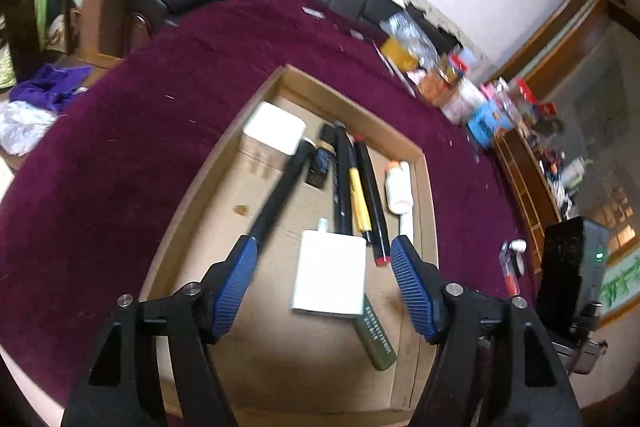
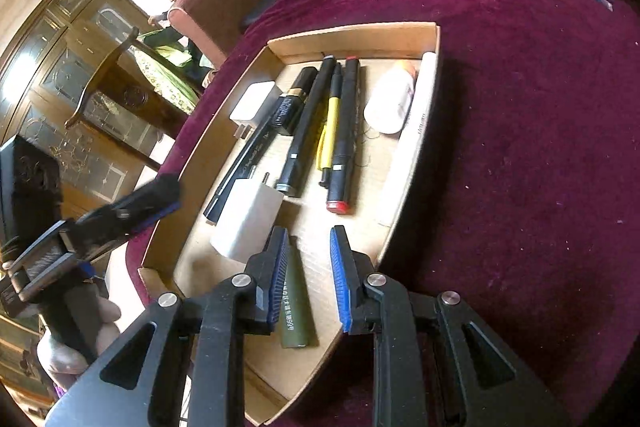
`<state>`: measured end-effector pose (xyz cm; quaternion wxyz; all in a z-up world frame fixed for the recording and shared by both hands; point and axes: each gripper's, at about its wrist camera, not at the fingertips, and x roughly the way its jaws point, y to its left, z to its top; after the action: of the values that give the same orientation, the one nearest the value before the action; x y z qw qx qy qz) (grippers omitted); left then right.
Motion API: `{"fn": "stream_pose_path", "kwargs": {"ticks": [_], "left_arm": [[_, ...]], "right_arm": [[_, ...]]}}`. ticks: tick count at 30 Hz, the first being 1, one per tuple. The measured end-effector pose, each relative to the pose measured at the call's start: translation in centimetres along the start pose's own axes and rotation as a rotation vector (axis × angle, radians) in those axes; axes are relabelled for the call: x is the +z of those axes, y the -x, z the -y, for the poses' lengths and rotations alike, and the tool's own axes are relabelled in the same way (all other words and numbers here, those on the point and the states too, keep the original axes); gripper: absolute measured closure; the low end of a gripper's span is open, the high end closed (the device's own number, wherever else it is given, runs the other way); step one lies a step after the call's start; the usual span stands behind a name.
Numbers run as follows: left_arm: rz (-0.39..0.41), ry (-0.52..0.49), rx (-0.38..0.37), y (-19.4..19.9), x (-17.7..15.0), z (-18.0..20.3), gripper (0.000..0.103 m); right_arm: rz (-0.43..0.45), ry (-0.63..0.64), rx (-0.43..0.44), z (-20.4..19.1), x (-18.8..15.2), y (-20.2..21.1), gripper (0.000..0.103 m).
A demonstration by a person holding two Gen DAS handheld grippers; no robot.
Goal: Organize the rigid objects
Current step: 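Carry the lighter and charger into the tray while both tools release them, then grasp the red number candle package with the right tool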
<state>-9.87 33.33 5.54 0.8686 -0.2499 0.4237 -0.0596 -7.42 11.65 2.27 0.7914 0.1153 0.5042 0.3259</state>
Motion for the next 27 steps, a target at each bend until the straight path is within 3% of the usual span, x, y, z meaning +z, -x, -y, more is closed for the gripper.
{"fn": "stream_pose_path", "kwargs": {"ticks": [8,11,19,24,27], "left_arm": [[0.071,0.064,-0.014,3.5,-2.2,-1.8,0.038],[0.072,0.063,-0.020,3.7,-2.5,-1.8,0.038],[0.083,0.053,-0.039,4.5,-3.0,-1.6,0.038],[0.104,0.067,-0.037,4.7,-3.0,-1.8,0.038],[0.091,0.066,-0.045,4.3,-3.1,-1.7,0.038]], "right_arm": [[-0.112,0.011,0.199,-2.0,0.0,-2.0,0.083],[-0.159,0.009,0.122,-2.6,0.6,-4.1,0.076],[-0.149,-0.053,0.173,-1.5,2.2,-5.4,0.074],[-0.188,0.019,0.155,-2.3,1.0,-4.7,0.074],[-0.208,0.086,0.083,-3.5,0.4,-5.2,0.074]]}}
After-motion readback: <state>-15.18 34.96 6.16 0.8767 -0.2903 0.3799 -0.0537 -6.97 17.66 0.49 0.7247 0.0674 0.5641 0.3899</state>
